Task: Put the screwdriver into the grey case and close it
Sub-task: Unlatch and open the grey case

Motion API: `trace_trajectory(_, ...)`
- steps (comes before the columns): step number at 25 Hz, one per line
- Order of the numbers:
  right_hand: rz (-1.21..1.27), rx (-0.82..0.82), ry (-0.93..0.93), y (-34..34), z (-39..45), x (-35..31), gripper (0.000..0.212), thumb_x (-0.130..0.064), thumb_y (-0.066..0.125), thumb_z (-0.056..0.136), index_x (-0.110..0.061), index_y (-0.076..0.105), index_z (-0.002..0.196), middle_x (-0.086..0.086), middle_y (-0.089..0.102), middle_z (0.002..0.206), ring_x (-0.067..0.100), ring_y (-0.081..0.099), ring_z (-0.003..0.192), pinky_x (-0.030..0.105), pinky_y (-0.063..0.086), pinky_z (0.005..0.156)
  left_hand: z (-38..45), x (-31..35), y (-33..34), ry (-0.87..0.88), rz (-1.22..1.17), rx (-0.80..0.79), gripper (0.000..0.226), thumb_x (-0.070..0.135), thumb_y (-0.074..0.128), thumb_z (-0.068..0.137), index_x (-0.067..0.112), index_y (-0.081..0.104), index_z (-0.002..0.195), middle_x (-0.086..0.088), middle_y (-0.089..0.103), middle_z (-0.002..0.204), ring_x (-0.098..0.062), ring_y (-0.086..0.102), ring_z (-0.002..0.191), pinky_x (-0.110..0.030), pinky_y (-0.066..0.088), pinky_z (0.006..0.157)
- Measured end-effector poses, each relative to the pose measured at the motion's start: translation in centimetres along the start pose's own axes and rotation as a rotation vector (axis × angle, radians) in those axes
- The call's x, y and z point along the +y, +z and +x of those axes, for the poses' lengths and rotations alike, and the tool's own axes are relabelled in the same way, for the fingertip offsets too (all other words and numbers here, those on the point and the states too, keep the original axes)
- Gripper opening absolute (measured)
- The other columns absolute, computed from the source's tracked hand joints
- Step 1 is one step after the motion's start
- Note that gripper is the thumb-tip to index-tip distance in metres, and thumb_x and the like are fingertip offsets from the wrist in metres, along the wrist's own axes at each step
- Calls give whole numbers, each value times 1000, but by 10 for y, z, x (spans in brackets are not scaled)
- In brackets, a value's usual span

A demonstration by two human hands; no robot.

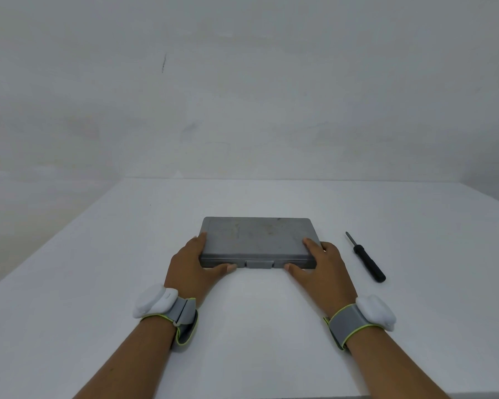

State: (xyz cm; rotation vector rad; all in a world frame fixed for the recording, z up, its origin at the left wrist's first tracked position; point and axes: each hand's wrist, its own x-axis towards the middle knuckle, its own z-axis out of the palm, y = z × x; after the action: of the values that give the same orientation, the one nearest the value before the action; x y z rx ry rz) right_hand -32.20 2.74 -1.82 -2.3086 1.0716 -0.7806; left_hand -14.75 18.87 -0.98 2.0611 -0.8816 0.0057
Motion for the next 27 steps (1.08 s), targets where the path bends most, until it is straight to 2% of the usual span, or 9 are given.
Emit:
trace_trajectory(5,-14,-13,-21,1,0,1,70,-42,67,80,-23,36,140,12,32,143,25,39,129,30,37,104,3,-3,0,-18,18,-17,82,41,79,68,16,42,137,-4,59,128,-21,54,112,-18,33,86)
trace_trajectory(7,-23,-2,-30,1,0,0,71,-42,69,79,-23,36,139,13,34,141,27,40,127,32,38,104,3,-4,-1,-25,2,1,83,44,81,65,20,44,135,-2,62,123,-17,55,101,-19,36,84)
trace_trajectory(10,-42,34,-55,0,-1,-1,74,-39,73,76,-20,38,138,14,34,139,30,40,125,35,39,104,2,-5,-4,-34,-45,60,84,50,81,60,24,47,133,19,63,99,-2,52,78,-13,38,73)
trace_trajectory(13,-51,80,-90,-1,-2,-2,68,-29,74,76,-16,42,134,16,36,137,33,42,121,36,41,101,2,-3,-7,-15,-83,124,75,52,80,59,30,52,125,38,47,79,9,50,69,-3,31,62)
trace_trajectory(15,-52,125,-112,-2,-2,-3,60,-23,71,78,-14,45,131,16,40,134,33,46,117,36,43,98,1,-2,-7,-1,-116,161,75,49,81,61,29,51,127,37,53,89,7,54,74,-6,35,69)
trace_trajectory(17,-48,158,-124,-3,-1,-4,55,-22,70,80,-12,46,129,16,41,133,33,48,114,37,44,96,2,-3,-6,4,-151,177,79,44,81,64,24,47,133,19,60,115,-6,60,93,-16,40,84)
trace_trajectory(19,-37,185,-130,-3,-1,-5,54,-22,70,80,-12,48,127,16,42,133,32,49,114,37,45,95,3,-3,-6,8,-153,185,80,39,81,67,20,44,135,4,55,135,-16,60,108,-21,40,92)
trace_trajectory(24,-37,217,-134,-4,-2,-5,51,-22,71,79,-12,50,124,15,44,133,32,49,116,39,46,95,3,-4,-4,84,-129,224,79,32,82,67,13,45,134,-5,51,141,-22,56,119,-28,42,101)
trace_trajectory(27,-39,217,-126,-4,-1,-5,51,-23,72,79,-13,50,125,14,43,134,32,50,116,39,47,94,2,-5,-2,147,-65,216,84,33,82,66,11,42,137,-10,45,145,-25,45,131,-31,34,107)
